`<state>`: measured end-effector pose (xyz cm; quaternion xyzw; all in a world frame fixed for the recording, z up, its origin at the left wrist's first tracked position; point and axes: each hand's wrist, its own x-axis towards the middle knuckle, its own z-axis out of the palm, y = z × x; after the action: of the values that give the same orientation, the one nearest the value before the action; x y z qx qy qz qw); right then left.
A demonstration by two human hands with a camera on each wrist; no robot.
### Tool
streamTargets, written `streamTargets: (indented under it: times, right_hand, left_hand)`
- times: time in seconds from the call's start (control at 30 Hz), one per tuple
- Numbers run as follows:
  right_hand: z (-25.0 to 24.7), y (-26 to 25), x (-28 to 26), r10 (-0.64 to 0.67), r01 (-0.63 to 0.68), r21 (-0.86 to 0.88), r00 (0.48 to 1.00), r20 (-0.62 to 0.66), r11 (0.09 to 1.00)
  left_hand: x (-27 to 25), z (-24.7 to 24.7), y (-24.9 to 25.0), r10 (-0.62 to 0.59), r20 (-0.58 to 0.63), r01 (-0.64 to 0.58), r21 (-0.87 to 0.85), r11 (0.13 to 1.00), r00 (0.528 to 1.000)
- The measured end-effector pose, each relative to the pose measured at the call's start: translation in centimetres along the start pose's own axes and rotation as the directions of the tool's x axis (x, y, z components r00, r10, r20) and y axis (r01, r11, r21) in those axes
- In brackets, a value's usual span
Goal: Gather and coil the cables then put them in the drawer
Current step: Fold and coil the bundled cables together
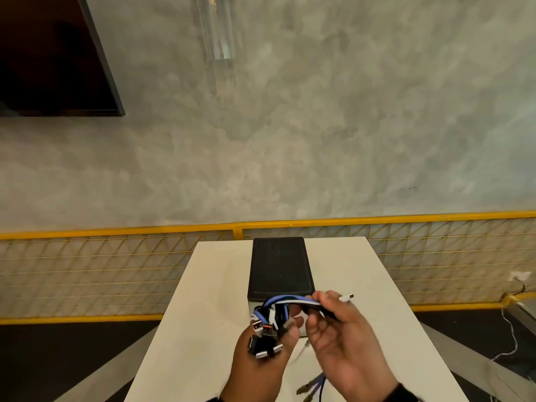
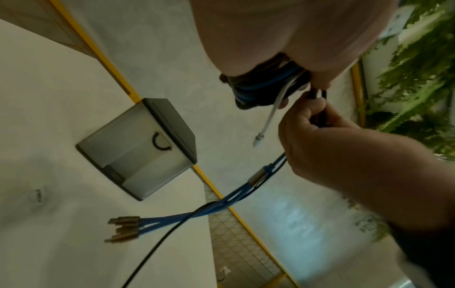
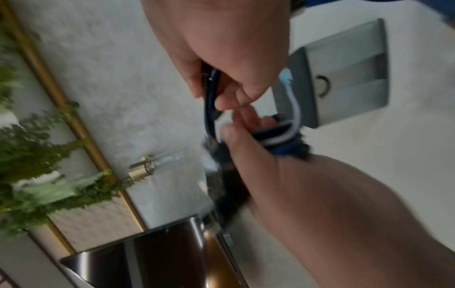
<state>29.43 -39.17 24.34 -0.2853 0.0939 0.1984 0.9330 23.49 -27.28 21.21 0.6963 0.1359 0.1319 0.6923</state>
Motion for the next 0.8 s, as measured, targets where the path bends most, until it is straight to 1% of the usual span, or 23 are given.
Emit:
streamTargets:
  times: [0.03, 0.07, 0.1, 0.17, 0.2, 0.23, 0.3, 0.4, 0.47, 0.53, 0.6, 0.67, 0.73, 0.77, 0.8]
  right_hand:
    - [0.1, -0.4, 0.1, -0.008, 0.008, -0.002, 1.000, 0.027, 1.000]
    - [0.1, -0.6, 0.1, -0.015, 0.016, -0.012, 0.999, 0.040, 1.000]
    - [0.2, -0.5, 0.1, -0.027, 0.028, -0.018, 0.999, 0.042, 0.999]
    - [0.3, 0.0, -0.3, -0.049, 0.050, -0.031, 0.998, 0.031, 0.998]
    - [0.4, 0.5, -0.5, -0.056, 0.058, -0.053, 0.998, 0.034, 0.997]
    - [0.4, 1.0, -0.7, -0.064, 0.067, -0.078, 0.997, 0.045, 0.995]
    - [0.1, 2.0, -0.8, -0.078, 0.085, -0.110, 0.995, 0.070, 0.990]
    - [-0.7, 3.3, -0.8, -0.092, 0.102, -0.120, 0.992, 0.086, 0.987]
    - [-1.4, 4.1, -0.6, -0.124, 0.137, -0.152, 0.988, 0.088, 0.979]
    - [-1.9, 4.9, -0.3, -0.141, 0.165, -0.221, 0.983, 0.122, 0.961]
    - [-2.2, 5.0, -0.3, -0.085, 0.131, -0.246, 0.978, 0.189, 0.960]
    - [-2.5, 3.8, -0.1, 0.029, 0.038, -0.255, 0.967, 0.254, 0.966]
    - [-2.1, 1.6, -0.2, 0.176, -0.062, -0.329, 0.928, 0.327, 0.942]
    - [-2.0, 0.3, -0.3, 0.249, -0.095, -0.395, 0.900, 0.359, 0.914]
    - [-1.9, -1.0, -0.5, 0.317, -0.124, -0.464, 0.875, 0.365, 0.877]
  left_hand:
    - [0.5, 0.2, -0.3, 0.033, 0.028, -0.034, 0.030, 0.999, 0.999]
    - [0.6, 0.3, 0.3, 0.050, 0.025, -0.050, 0.031, 0.998, 0.998]
    - [0.9, 0.3, 0.1, 0.077, 0.006, -0.077, 0.014, 0.997, 0.997]
    - [1.2, 0.2, 0.2, 0.087, -0.086, -0.091, -0.047, 0.995, 0.992]
    - [1.4, 0.5, 0.5, 0.068, -0.084, -0.077, -0.101, 0.992, 0.994]
    - [1.6, 0.6, 0.5, 0.051, -0.044, -0.058, -0.167, 0.984, 0.998]
    - [1.7, 1.1, 1.1, -0.025, -0.013, 0.021, -0.258, 0.966, 1.000]
    - [1.6, 1.8, 1.1, -0.140, -0.049, 0.105, -0.428, 0.898, 0.989]
    - [1.6, 2.1, 0.7, -0.181, -0.061, 0.132, -0.468, 0.874, 0.982]
    - [2.0, 2.1, 0.7, -0.203, -0.060, 0.147, -0.497, 0.855, 0.977]
    - [2.7, 1.9, 0.9, -0.216, -0.031, 0.163, -0.555, 0.816, 0.976]
    - [3.5, 1.5, 1.3, -0.226, -0.020, 0.172, -0.584, 0.793, 0.974]
    - [4.3, 0.9, 1.4, -0.230, -0.028, 0.168, -0.599, 0.783, 0.973]
    - [4.6, 0.6, 1.5, -0.229, -0.029, 0.167, -0.598, 0.784, 0.973]
    - [4.9, 0.3, 1.6, -0.231, -0.037, 0.164, -0.596, 0.786, 0.972]
